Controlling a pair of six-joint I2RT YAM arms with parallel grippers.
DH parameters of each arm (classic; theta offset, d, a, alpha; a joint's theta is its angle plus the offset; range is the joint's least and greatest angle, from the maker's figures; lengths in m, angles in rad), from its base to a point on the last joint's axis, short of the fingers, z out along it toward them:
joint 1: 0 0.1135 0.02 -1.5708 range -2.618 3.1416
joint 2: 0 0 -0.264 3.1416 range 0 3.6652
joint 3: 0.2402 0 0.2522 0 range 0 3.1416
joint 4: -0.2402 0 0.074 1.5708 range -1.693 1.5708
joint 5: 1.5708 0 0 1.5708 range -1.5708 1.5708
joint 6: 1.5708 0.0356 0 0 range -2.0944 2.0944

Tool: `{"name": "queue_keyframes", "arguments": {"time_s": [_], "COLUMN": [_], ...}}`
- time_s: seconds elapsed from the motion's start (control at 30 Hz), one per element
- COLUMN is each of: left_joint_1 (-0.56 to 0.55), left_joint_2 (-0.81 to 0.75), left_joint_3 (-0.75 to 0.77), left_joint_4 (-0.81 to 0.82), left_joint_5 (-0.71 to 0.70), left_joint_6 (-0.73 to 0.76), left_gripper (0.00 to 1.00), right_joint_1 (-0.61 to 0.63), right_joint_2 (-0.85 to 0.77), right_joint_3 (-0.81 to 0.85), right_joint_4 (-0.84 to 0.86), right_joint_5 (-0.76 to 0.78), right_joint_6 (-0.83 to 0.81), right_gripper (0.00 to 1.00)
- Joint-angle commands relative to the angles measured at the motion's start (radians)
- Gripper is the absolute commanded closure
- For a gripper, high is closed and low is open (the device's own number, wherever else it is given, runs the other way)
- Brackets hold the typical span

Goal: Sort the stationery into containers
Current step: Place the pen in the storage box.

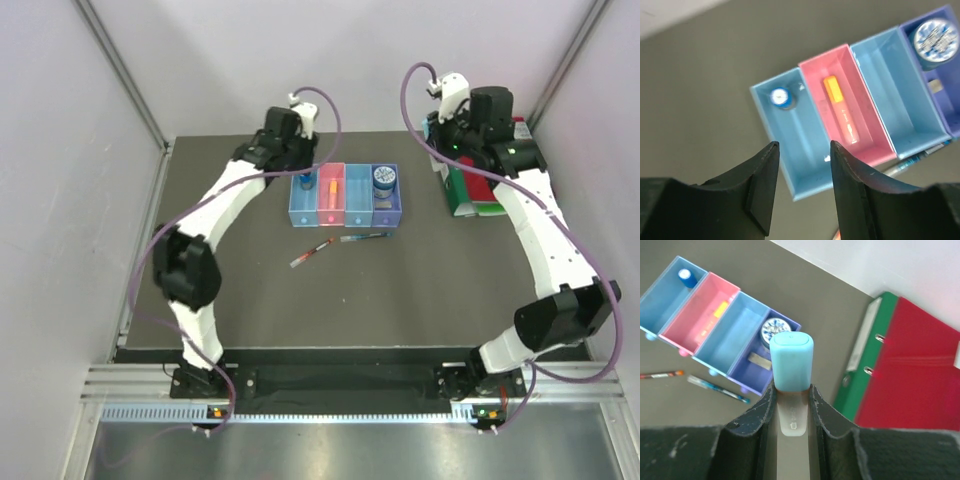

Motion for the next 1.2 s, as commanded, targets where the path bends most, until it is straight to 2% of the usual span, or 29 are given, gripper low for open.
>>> {"name": "queue_keyframes", "arguments": {"time_s": [0.0,0.3,0.5,0.7,1.03,1.17], "left_joint_1": [0.010,0.008,0.008,0.008,0.008,0.008], "left_joint_2": [-0.299,-0.663,-0.799,-0.850,-0.885,-0.890], "left_joint_3": [-0.149,-0.390,-0.501,-0.512,-0.547,-0.554], "left_joint_4": [0.187,0.144,0.125,0.098,0.121,0.128], "left_joint_5": [-0.033,-0.083,-0.097,-0.090,-0.048,-0.042], "left_joint_6": [0.126,0.243,0.285,0.324,0.335,0.337], "left_gripper": [0.49,0.46,0.45,0.43,0.35,0.35], "right_joint_1": [0.044,0.159,0.225,0.243,0.245,0.246], "right_joint_2": [0.074,0.315,0.484,0.605,0.757,0.794], "right_joint_3": [0.085,0.223,0.366,0.412,0.401,0.401], "right_joint_4": [0.043,0.088,0.091,0.132,0.144,0.158], "right_joint_5": [-0.062,-0.193,-0.339,-0.408,-0.438,-0.436], "right_joint_6": [0.062,0.131,0.174,0.237,0.206,0.203], "right_gripper": [0.96,0.96,0.97,0.97,0.96,0.95]}}
